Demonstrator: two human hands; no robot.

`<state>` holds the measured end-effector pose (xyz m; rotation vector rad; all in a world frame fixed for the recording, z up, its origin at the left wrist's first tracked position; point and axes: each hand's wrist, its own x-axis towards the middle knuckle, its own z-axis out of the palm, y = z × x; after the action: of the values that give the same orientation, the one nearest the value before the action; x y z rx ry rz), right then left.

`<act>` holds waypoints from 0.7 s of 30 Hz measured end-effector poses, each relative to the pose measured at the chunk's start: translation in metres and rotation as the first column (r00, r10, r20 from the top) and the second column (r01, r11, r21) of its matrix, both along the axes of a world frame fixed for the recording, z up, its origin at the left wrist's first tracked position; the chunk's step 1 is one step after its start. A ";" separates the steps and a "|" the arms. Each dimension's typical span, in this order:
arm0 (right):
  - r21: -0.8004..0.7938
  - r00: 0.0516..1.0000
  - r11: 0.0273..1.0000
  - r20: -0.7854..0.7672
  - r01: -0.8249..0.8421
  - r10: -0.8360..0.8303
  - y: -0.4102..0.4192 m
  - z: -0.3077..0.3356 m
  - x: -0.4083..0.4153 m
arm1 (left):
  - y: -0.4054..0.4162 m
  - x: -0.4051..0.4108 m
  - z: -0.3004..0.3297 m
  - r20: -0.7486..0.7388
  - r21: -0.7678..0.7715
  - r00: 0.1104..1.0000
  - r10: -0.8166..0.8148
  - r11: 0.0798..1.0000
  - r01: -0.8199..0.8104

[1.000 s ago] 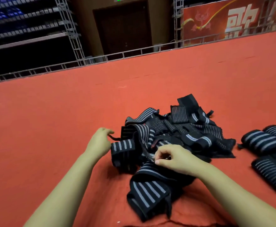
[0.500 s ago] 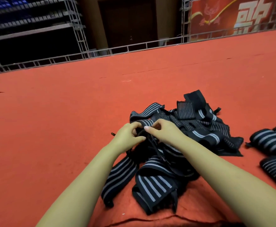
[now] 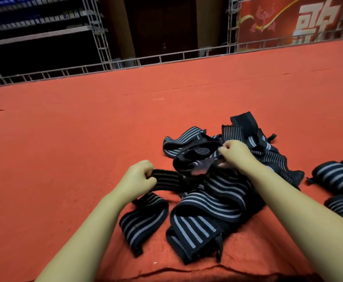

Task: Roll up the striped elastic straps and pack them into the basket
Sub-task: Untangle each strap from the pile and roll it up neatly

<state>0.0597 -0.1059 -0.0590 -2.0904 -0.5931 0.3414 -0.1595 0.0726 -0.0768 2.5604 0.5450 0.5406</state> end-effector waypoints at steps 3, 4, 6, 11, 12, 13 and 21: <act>0.124 0.979 0.992 -0.202 0.029 -0.003 -0.008 -0.003 0.007 | 0.007 -0.012 -0.004 -0.151 -0.059 0.984 0.092 0.993 -0.102; 0.158 0.967 0.987 -0.253 0.007 0.033 -0.011 -0.004 0.005 | 0.006 -0.014 -0.006 -0.209 -0.062 0.975 0.077 0.994 -0.092; 0.219 0.950 0.975 -0.293 -0.039 0.104 -0.016 -0.005 -0.001 | 0.002 -0.016 -0.010 -0.277 -0.028 0.961 -0.016 1.000 0.009; 0.137 0.986 0.976 0.025 -0.168 0.166 -0.027 -0.006 -0.007 | -0.013 -0.005 -0.016 -0.303 0.073 0.941 -0.148 0.981 0.178; 0.038 0.967 0.977 0.156 -0.212 0.204 -0.027 -0.005 -0.007 | -0.016 -0.001 -0.016 -0.306 0.083 0.945 -0.119 0.985 0.151; -0.071 0.929 0.965 0.263 -0.252 0.262 -0.026 -0.003 -0.009 | -0.019 0.003 -0.016 -0.321 0.096 0.943 -0.091 0.987 0.128; -0.243 0.767 0.930 0.528 -0.275 0.364 0.004 0.021 -0.016 | -0.023 0.006 -0.014 -0.295 0.166 0.954 -0.050 0.981 0.103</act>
<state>0.0436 -0.1020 -0.0378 -2.2349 -1.3310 -0.0673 -0.1539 0.0493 -0.0905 2.8428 0.5110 0.1937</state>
